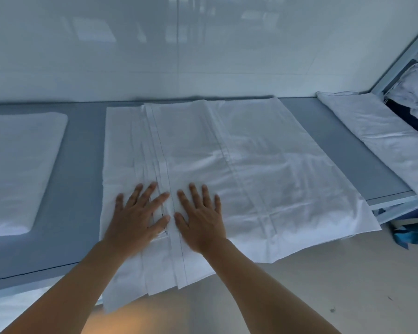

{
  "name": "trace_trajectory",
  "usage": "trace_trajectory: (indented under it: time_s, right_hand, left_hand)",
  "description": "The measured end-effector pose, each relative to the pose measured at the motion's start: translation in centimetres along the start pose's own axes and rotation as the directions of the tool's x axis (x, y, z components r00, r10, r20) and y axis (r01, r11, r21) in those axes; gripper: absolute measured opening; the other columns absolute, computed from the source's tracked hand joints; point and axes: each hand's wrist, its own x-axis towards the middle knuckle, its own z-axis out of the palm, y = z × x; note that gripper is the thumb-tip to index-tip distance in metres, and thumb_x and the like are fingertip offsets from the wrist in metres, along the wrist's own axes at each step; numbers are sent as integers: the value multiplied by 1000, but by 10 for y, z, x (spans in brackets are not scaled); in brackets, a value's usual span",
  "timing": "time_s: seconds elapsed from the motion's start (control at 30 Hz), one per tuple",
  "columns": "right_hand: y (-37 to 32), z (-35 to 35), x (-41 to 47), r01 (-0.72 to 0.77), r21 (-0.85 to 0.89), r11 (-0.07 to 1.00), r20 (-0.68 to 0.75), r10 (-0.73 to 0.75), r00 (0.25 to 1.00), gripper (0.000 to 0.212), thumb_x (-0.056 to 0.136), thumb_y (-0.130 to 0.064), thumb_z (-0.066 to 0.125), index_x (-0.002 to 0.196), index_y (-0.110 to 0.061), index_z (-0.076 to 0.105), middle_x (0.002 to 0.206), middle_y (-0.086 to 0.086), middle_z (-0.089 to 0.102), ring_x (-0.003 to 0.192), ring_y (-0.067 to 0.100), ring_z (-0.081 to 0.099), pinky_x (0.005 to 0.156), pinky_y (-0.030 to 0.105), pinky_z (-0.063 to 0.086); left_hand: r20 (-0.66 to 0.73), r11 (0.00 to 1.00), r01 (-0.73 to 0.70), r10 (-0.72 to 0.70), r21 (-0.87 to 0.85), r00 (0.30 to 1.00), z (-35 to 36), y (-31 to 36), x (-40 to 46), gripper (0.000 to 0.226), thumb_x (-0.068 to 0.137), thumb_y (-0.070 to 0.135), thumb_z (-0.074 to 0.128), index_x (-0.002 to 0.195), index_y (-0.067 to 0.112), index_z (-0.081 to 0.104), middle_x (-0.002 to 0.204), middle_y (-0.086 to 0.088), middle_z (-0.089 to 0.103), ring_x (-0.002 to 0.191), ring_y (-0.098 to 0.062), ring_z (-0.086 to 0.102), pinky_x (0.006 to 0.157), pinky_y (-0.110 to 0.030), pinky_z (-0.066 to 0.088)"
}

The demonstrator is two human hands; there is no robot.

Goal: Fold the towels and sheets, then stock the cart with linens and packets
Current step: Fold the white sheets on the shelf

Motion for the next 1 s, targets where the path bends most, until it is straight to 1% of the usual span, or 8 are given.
trace_trajectory:
  time_s: [0.23,0.33,0.4,0.47,0.63,0.73,0.87,1.0]
  right_hand:
    - [-57,16,3,-21,32,999,-10,22,1000,67,102,-59,15,164,-34,5,172,0,-10,157,31,-19,124,58,-9]
    - [-56,13,3,4,64,998,3,-4,1000,68,102,-57,18,164,-31,8,173,1,-6,158,31,-14,125,57,-6]
    - [-38,5,2,48,89,995,3,-49,999,68,102,-54,24,164,-27,13,173,4,1,159,30,-5,126,55,0]
    - [-1,-11,0,65,92,994,-20,-63,998,66,104,-50,27,163,-24,17,172,6,8,159,29,3,126,55,6]
    - [141,-64,3,15,69,998,-90,-8,996,60,107,-44,31,163,-23,21,172,3,12,159,25,5,126,56,7]
    - [225,-89,9,-47,52,998,-76,51,996,60,107,-42,35,163,-24,22,172,1,12,159,23,5,127,53,7]
    - [322,-107,17,-120,12,993,-37,120,992,61,107,-41,34,163,-23,19,173,2,8,159,25,5,126,54,10]
    - [377,-110,23,-37,-17,999,-24,36,999,61,107,-42,34,164,-27,18,173,-2,8,159,26,6,126,51,12]
  left_hand:
    - [29,1000,-11,12,-3,1000,-17,-51,-20,69,93,78,17,157,55,10,171,19,-4,159,-17,0,125,-58,12]
    - [40,1000,18,-18,-5,999,-21,-49,-17,69,92,76,25,156,52,22,171,16,6,159,-19,9,123,-59,16]
    - [-12,996,80,-81,-26,997,-22,-31,-13,64,92,70,28,151,46,38,169,10,22,157,-21,19,120,-62,22]
    - [-87,994,106,-109,-33,990,-21,3,-3,61,95,63,29,147,37,47,166,3,32,154,-24,27,118,-64,26]
    - [-155,995,91,-94,-28,983,-19,125,59,63,98,55,29,153,27,42,167,-3,28,156,-27,22,120,-63,22]
    - [-124,994,81,-90,-78,988,-11,197,107,61,101,55,32,155,29,39,169,-1,25,157,-24,19,122,-60,20]
    - [-58,997,47,-51,-60,997,14,276,160,62,102,57,35,158,33,30,170,1,20,157,-24,16,122,-59,21]
    - [-3,991,132,-132,-24,991,47,316,176,66,100,63,31,160,37,22,171,1,15,158,-26,12,121,-62,16]
